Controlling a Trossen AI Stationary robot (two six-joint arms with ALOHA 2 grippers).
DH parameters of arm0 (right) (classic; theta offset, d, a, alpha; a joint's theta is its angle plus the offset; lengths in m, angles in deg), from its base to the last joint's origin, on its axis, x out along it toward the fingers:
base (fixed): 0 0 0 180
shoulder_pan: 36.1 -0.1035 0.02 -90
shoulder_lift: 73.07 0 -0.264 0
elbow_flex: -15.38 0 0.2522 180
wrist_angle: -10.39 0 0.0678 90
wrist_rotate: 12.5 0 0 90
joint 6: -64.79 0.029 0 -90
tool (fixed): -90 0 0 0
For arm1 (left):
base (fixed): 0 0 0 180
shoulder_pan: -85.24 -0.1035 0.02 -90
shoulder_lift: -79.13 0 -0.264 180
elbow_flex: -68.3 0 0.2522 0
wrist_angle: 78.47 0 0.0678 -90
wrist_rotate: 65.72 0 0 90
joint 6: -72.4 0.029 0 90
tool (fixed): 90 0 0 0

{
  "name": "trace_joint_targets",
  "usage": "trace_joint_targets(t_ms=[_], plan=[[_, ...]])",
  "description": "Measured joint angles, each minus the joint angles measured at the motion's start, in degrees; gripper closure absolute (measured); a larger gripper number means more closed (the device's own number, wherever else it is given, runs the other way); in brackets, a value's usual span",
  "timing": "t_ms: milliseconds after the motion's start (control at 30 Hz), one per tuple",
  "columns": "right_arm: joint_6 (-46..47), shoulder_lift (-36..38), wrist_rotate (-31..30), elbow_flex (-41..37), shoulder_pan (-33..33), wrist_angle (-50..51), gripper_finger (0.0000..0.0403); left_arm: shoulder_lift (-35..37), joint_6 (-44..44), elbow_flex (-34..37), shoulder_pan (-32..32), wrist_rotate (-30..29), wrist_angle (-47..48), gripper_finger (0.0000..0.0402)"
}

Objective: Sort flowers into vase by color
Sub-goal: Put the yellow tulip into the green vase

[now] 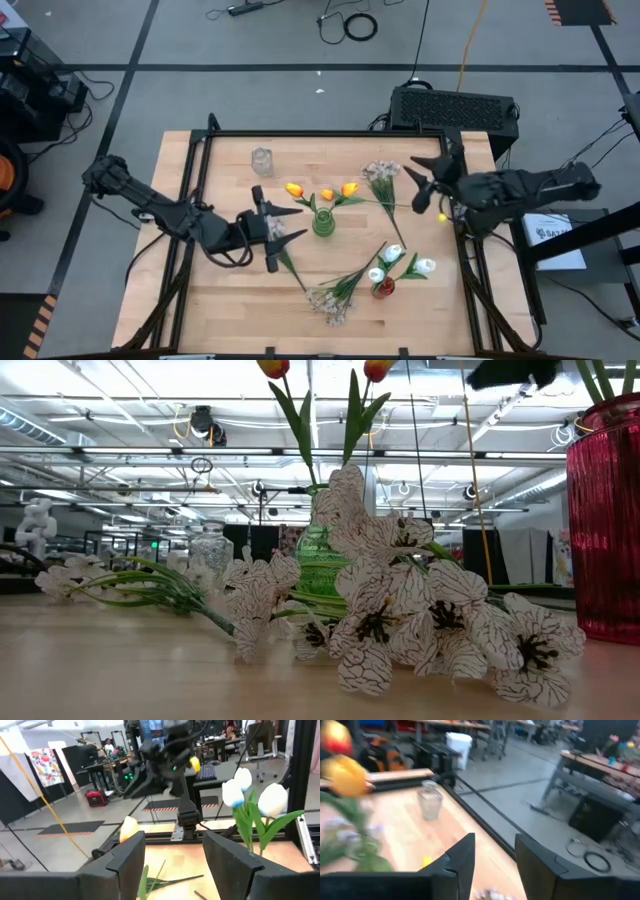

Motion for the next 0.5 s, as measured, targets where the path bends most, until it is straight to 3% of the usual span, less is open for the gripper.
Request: trace_joint_targets(t_ms=[133, 500], plan=[[-2.71, -0.14, 6.57, -3.58, 8.71, -4.02, 0.0285, 1.9, 0.95, 0.0, -0.5, 1.89, 1.41, 0.0194], [-9.74, -8.06, 36.12, -10.09, 28.15, -9.94, 0.0299, 8.18, -1.46, 0.0, -0.59, 4.05, 15.8, 0.0194]])
